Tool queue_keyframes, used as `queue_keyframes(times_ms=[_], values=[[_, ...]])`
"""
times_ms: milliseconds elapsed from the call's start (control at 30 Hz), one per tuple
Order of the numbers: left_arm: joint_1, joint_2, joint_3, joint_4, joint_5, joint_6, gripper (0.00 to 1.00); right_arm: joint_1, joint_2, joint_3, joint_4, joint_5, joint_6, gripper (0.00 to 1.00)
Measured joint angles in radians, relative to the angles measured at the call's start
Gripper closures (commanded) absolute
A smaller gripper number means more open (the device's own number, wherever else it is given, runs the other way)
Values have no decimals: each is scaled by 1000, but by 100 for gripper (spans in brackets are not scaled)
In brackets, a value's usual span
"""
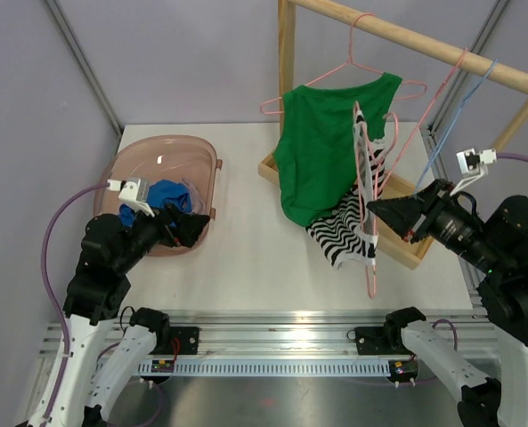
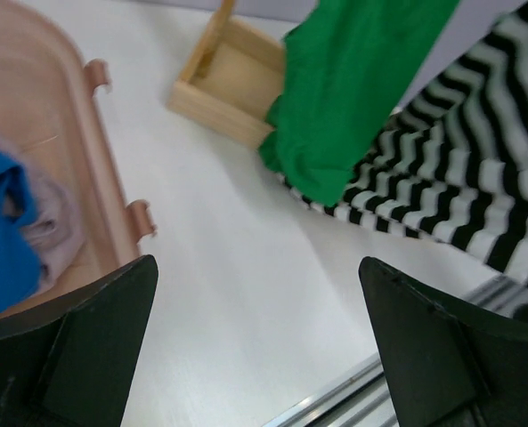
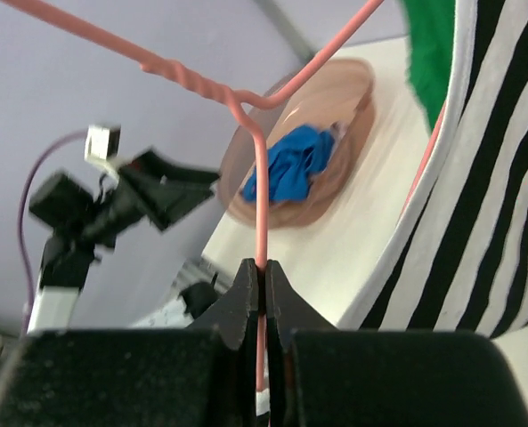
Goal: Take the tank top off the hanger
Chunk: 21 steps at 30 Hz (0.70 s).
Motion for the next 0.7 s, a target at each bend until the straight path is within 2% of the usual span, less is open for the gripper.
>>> queue_keyframes(times_ms=[200, 400, 700], values=[[-97, 0, 40, 150, 69, -37, 1, 0, -113, -95, 0, -243, -44, 100], [-228, 15, 68, 285, 89, -37, 1, 0, -159, -134, 60, -475, -17, 100], [-387, 108, 158, 434, 62, 9, 1, 0, -99, -148, 328, -671, 168, 100]])
